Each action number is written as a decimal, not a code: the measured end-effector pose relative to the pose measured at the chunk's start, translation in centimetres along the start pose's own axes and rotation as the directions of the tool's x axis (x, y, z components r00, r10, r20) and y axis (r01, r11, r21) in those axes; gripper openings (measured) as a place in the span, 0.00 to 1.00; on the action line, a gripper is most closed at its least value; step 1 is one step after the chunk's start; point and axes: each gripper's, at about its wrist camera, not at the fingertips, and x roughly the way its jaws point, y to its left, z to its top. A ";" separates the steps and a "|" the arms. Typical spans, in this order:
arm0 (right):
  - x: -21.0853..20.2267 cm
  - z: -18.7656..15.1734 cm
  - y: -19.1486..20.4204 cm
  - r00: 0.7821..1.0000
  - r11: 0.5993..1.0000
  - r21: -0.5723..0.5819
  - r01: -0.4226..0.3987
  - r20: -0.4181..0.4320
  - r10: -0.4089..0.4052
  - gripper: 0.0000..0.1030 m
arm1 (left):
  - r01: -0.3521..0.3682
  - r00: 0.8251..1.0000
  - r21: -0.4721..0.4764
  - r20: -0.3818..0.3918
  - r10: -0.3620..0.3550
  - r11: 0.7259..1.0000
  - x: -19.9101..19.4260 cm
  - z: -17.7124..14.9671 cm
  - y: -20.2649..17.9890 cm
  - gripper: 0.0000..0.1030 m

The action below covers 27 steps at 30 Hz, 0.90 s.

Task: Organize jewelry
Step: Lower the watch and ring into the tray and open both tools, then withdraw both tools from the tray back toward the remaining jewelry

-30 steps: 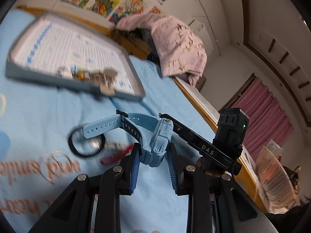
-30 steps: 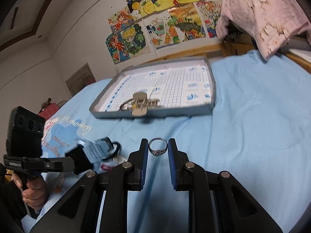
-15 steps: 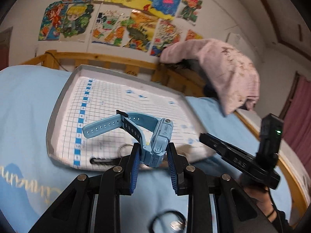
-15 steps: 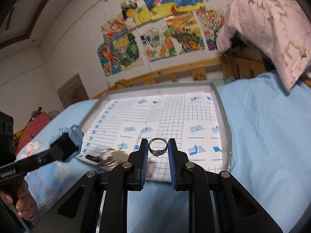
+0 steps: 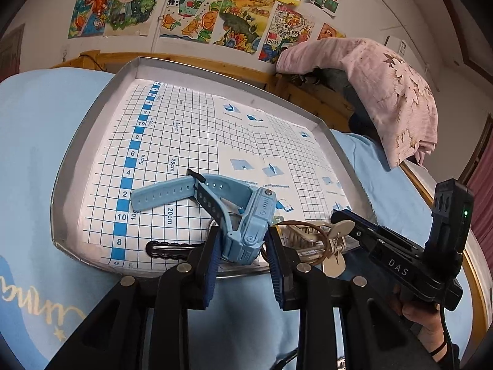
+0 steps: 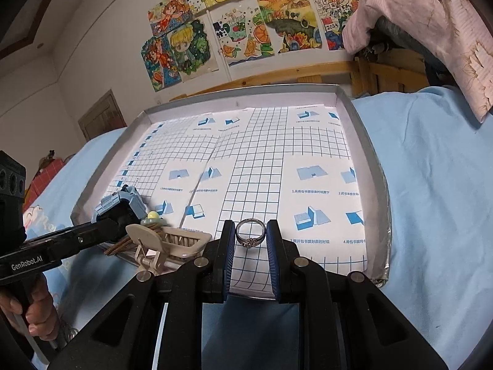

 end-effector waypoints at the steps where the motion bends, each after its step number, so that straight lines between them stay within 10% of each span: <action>1: 0.0 0.0 0.1 1.000 1.000 -0.003 0.001 -0.002 -0.001 0.18 | -0.003 1.000 -0.003 0.002 0.003 1.000 -0.1 0.0 0.1 0.29; 6: -0.2 0.2 0.3 1.000 1.000 -0.008 0.011 0.002 -0.011 0.26 | -0.019 1.000 -0.011 0.009 0.019 1.000 -0.5 0.0 0.4 0.34; 10: -1.6 0.2 0.3 0.999 1.000 -0.001 0.030 0.042 -0.030 0.39 | -0.038 0.998 -0.014 0.056 0.039 0.999 -1.9 -0.1 0.2 0.65; 16: -6.2 0.5 1.9 0.986 0.997 -0.042 0.069 0.152 -0.062 0.58 | -0.069 0.987 0.021 0.146 0.065 0.997 -6.0 -0.2 -1.2 0.80; 20: -10.4 0.5 3.5 0.968 0.994 -0.070 0.078 0.242 -0.059 0.83 | -0.118 0.955 0.049 0.280 0.100 0.992 -10.9 -1.2 -2.7 1.00; 27: -18.1 -1.0 5.2 0.929 0.995 -0.064 0.073 0.366 -0.045 0.98 | -0.200 0.891 0.115 0.435 0.131 0.973 -18.1 -3.4 -5.5 1.00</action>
